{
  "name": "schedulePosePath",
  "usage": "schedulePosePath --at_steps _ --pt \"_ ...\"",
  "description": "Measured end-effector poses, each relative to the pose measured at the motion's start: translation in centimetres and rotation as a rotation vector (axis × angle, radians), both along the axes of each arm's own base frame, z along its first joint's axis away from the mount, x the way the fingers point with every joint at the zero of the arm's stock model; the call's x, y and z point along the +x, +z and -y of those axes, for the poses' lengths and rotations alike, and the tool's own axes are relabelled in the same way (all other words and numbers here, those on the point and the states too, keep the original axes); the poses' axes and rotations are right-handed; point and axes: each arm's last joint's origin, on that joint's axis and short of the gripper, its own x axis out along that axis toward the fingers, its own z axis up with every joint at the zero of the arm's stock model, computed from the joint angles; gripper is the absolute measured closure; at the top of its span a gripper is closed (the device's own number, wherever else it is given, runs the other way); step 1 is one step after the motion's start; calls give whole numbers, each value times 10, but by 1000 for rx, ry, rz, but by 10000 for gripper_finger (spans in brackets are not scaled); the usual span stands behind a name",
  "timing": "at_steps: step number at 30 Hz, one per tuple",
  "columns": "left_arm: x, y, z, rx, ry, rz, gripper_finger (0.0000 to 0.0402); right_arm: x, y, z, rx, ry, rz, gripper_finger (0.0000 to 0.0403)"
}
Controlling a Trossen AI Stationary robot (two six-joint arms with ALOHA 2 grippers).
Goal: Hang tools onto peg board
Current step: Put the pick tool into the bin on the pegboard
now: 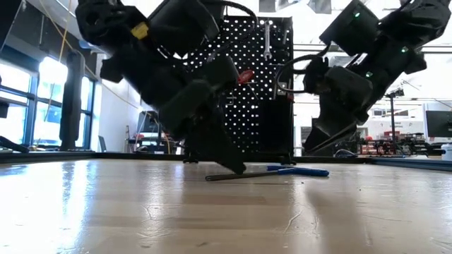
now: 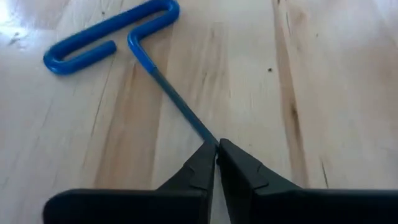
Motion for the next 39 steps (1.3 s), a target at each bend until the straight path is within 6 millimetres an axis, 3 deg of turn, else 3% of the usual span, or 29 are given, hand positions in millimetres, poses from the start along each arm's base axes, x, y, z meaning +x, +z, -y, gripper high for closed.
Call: schedulePosePath --at_steps 10,20,24,29,39 --pt "1 -3 5 32 39 29 324 1 -1 18 125 25 -12 303" --pt "3 -13 7 17 59 21 325 0 -1 30 156 19 -18 288" --pt "5 -19 3 -4 76 7 340 -1 -1 34 226 45 -19 288" --pt "5 -23 1 40 57 -4 393 -4 -3 39 286 36 -47 288" --pt "2 -27 -6 130 60 -57 400 -9 -6 48 343 -8 -103 289"
